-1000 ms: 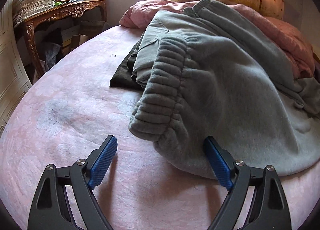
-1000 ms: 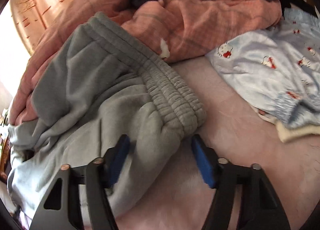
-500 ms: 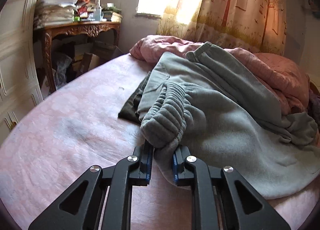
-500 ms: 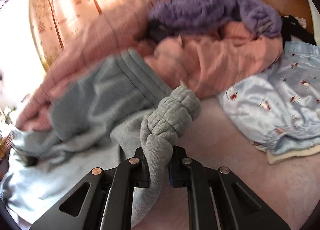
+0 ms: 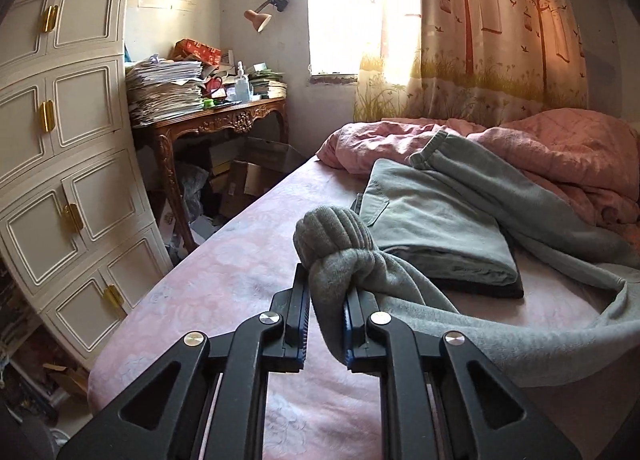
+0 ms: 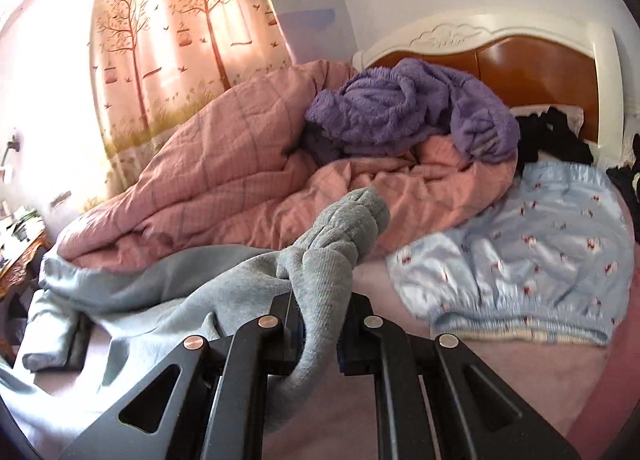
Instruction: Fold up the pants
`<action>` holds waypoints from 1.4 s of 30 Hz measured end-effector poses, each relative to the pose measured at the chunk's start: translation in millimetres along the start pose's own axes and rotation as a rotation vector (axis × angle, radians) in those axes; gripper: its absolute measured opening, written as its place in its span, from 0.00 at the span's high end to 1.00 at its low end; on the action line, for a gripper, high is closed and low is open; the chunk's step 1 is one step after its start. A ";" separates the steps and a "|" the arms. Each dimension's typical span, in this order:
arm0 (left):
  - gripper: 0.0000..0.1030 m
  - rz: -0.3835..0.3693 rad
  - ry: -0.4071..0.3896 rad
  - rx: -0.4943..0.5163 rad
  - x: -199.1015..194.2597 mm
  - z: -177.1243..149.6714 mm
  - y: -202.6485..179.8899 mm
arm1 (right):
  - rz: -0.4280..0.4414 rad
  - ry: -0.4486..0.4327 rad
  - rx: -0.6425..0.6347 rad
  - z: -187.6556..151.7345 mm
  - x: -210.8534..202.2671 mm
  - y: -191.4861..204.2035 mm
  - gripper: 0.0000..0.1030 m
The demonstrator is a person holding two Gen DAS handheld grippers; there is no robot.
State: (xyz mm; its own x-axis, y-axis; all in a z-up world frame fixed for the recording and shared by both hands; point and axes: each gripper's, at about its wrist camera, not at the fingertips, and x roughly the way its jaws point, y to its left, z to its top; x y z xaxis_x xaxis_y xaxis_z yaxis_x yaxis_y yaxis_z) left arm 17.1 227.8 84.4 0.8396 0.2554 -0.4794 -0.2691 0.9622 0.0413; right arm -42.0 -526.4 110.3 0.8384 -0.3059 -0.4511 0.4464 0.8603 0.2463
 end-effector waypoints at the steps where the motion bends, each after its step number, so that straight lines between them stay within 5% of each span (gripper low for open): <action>1: 0.87 0.011 0.018 0.009 1.1 -10.3 1.8 | 0.003 0.004 -0.012 -9.2 -6.6 -2.3 0.90; 7: 0.87 0.043 0.234 -0.010 32.7 -79.0 7.8 | -0.080 0.098 -0.069 -71.7 1.6 -14.3 0.89; 13: 0.86 0.075 0.351 0.001 44.6 -114.3 12.2 | -0.117 0.227 -0.069 -110.7 17.3 -35.2 0.87; 16: 0.79 0.101 0.322 0.065 36.1 -114.8 4.4 | -0.109 0.250 -0.069 -114.3 16.2 -41.2 0.72; 19: 0.36 0.122 0.300 0.074 25.9 -119.4 6.8 | -0.179 0.219 -0.135 -118.6 4.2 -38.6 0.53; 20: 0.31 0.122 0.280 0.066 19.7 -120.6 10.8 | -0.212 0.200 -0.162 -120.6 -2.4 -35.0 0.49; 24: 0.30 0.105 0.215 0.072 -4.0 -121.7 15.1 | -0.261 0.126 -0.207 -114.7 -32.4 -29.2 0.41; 27: 0.25 0.081 0.100 0.094 -31.6 -104.7 1.1 | -0.203 0.083 -0.191 -100.2 -49.9 -17.9 0.41; 29: 0.08 0.062 -0.002 0.109 -53.9 -88.4 -13.4 | -0.135 0.042 -0.166 -86.3 -62.2 -2.6 0.41; 31: 0.02 0.031 -0.100 0.133 -73.3 -71.7 -31.6 | -0.054 0.001 -0.160 -74.1 -73.5 17.7 0.40; 34: 0.00 -0.036 -0.197 0.161 -89.5 -48.3 -60.3 | 0.002 -0.051 -0.202 -60.8 -79.8 54.1 0.36; 42: 0.02 -0.177 -0.240 0.150 -53.5 36.4 -144.5 | 0.184 -0.054 -0.275 -40.4 -65.5 150.8 0.35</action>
State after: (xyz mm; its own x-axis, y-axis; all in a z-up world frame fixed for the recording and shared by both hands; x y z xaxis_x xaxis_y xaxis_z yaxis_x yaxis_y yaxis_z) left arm 28.2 78.6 136.0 0.9593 0.0806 -0.2708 -0.0515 0.9923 0.1129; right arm -42.3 -360.1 142.4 0.9157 -0.1505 -0.3726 0.1915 0.9786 0.0753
